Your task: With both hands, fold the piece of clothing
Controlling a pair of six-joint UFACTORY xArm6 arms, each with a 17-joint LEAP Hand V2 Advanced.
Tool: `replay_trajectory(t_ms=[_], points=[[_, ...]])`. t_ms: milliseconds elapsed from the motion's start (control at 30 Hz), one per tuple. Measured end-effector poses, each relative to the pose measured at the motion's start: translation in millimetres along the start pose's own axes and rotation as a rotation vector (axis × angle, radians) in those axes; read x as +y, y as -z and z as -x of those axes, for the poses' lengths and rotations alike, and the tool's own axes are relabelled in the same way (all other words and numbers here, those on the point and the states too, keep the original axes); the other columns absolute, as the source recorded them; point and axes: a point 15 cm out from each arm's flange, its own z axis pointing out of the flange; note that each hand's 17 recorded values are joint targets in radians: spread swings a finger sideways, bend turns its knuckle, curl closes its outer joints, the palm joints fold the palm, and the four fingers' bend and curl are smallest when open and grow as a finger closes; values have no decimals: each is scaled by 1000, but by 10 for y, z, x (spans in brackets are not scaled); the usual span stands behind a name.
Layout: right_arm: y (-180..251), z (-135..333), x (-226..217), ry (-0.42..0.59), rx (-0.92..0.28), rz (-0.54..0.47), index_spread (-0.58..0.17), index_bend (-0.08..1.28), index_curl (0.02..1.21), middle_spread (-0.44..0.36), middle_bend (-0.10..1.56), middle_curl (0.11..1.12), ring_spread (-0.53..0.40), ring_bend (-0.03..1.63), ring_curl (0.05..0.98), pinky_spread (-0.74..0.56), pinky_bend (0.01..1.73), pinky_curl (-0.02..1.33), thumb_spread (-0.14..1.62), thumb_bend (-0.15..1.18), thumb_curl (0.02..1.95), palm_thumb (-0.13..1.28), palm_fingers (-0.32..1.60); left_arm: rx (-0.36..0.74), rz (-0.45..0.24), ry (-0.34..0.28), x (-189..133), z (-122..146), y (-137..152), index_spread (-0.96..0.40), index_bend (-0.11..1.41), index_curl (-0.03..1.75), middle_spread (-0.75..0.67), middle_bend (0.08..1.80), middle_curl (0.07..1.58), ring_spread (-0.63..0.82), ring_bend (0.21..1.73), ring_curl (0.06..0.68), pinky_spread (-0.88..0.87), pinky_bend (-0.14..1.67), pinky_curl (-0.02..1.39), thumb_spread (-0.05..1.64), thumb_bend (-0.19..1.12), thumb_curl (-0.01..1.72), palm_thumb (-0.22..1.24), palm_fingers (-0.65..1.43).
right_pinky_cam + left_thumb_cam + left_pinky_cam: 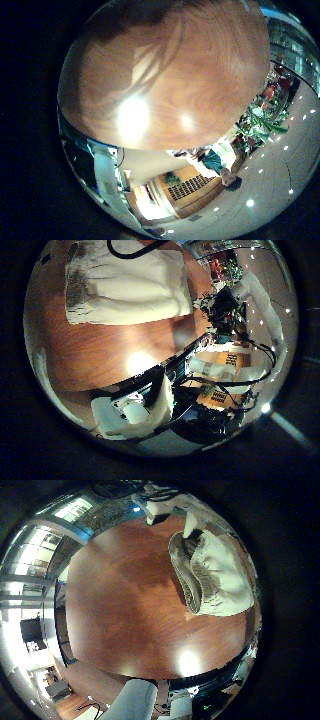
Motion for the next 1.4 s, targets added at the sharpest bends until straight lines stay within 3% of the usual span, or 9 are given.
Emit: replay_trajectory(t_ms=[333,833,1133,1400], points=[[185,-377,265,-72,-29,-76,-394,157,303,-118,246,356,94,378,247,345,257,300,1362,-8,229,283,225,-8,45,-21,118,-25,-111,-63,183,368,356,169,231,510,545,236,570,326,350,1146,-20,302,216,2],[746,612,-189,122,78,-171,-400,144,260,-91,186,345,143,379,256,352,362,330,1347,-13,228,280,96,-6,64,-19,154,8,-184,-63,183,367,356,169,238,510,549,231,567,337,335,1154,-20,302,213,2],[524,982,-668,148,97,-86,-400,157,262,-81,195,345,155,367,256,352,369,327,1335,-18,215,229,67,-5,64,-20,153,5,-184,-63,183,368,351,169,239,510,551,228,566,342,329,1155,-20,304,212,2],[115,1018,-780,149,98,22,-410,169,273,-75,193,346,169,338,252,351,346,319,1326,-16,211,184,66,-6,61,-20,150,46,-169,-63,183,368,349,170,240,509,553,227,565,346,326,1156,-20,305,212,1]])
